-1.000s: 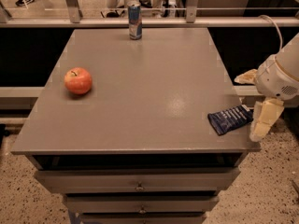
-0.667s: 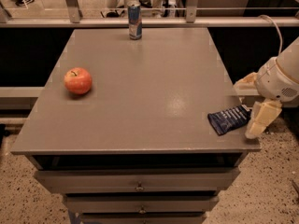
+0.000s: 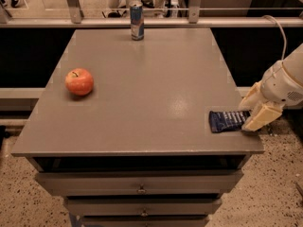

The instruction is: Move rxbar blueberry near apple

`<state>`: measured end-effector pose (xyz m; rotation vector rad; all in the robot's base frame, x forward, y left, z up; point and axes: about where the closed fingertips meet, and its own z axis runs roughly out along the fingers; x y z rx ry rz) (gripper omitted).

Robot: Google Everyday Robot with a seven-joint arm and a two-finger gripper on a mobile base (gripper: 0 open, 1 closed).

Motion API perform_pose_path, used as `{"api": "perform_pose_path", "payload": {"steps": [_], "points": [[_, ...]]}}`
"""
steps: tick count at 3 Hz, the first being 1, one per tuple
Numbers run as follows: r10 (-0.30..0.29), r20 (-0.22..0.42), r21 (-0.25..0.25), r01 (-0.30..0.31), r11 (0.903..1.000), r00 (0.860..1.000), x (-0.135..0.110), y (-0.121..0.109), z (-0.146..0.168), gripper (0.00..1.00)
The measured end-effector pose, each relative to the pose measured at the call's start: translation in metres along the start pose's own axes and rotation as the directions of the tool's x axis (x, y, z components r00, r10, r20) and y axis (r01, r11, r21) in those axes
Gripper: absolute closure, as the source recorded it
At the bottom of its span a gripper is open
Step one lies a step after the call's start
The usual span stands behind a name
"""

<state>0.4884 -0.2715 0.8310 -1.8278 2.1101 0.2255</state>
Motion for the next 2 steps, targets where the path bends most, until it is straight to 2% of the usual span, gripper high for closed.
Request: {"api": "perform_pose_path", "payload": {"steps": [1,2], "points": [[0.0,0.0,0.0,0.0,1.0,1.0,0.0,0.0,0.0,0.94],[0.041,0.032,0.011,-0.042,0.9991,0.999,-0.033,-0.004,-0.018,1.0]]}}
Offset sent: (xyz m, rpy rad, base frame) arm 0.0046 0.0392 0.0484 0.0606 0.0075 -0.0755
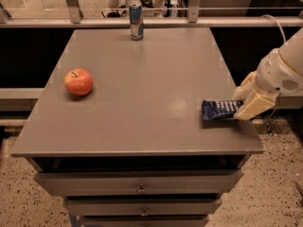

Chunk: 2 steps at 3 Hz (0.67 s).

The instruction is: Move rxbar blueberry near apple

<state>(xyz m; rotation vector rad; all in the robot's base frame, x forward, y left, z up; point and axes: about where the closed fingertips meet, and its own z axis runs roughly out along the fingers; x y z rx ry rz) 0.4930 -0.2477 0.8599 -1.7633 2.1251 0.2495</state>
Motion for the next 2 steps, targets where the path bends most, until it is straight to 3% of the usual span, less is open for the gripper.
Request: {"api": "perform_pose_path", "payload": {"steps": [1,2], "points": [[0.039,0.03,0.023,-0.039,0.999,0.999,-0.0298,-0.0062,-0.0173,1.0],[0.043,0.043,0.024,-0.044,0.9987,0.998,-0.0359,-0.0084,-0.0169,1.0]]}}
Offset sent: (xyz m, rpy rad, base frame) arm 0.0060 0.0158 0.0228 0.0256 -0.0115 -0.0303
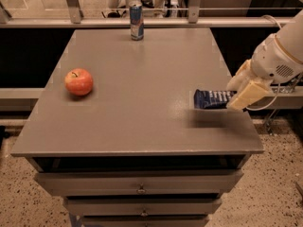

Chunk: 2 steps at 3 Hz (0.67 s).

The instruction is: Move rxbar blueberry near apple

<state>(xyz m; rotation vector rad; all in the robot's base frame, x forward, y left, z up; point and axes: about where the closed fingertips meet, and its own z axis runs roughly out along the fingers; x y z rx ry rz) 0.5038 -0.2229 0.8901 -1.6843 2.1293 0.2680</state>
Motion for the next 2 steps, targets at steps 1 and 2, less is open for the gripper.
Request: {"api": "perform_pose_path", "payload": {"steps": [1,2], "points": [[0.015,0.039,0.005,-0.015,0.9999,0.999,-0.02,-0.006,0.002,1.0],[0.002,0.099,0.002,-0.002,1.0,0.995,-0.066,-0.026,0.012,1.0]]}}
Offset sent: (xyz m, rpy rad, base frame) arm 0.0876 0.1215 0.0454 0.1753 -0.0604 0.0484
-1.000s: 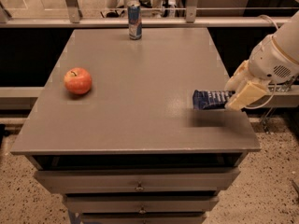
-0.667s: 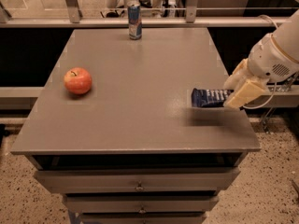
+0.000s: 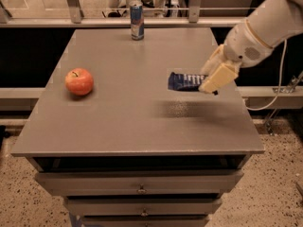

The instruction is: Move rxbar blueberry near apple

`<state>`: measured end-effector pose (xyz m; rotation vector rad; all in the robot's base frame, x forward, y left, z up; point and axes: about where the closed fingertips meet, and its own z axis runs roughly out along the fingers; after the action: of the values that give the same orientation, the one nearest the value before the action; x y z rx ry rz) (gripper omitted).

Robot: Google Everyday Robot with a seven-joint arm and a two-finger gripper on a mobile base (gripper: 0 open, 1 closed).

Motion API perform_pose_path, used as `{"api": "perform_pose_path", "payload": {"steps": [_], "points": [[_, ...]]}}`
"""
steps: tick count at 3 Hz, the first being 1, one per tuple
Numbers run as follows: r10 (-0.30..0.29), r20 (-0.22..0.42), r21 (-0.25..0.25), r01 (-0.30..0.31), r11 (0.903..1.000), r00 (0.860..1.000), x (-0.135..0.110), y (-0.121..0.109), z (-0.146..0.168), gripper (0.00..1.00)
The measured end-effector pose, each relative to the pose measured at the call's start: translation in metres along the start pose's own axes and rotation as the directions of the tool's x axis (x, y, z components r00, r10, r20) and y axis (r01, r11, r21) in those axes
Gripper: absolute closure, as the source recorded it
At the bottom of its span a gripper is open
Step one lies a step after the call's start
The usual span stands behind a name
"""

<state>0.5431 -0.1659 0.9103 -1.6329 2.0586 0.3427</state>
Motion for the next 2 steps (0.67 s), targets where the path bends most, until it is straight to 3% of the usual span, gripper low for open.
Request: {"api": "perform_pose_path", "payload": {"steps": [1,2], "points": [[-0.007,0.034,-0.031,0.008,0.9995,0.999,-0.043,-0.016,0.037,1.0],[0.004,0.057,-0.069,0.0,0.9976,0.998,-0.068,-0.027,0.076,1.0]]}}
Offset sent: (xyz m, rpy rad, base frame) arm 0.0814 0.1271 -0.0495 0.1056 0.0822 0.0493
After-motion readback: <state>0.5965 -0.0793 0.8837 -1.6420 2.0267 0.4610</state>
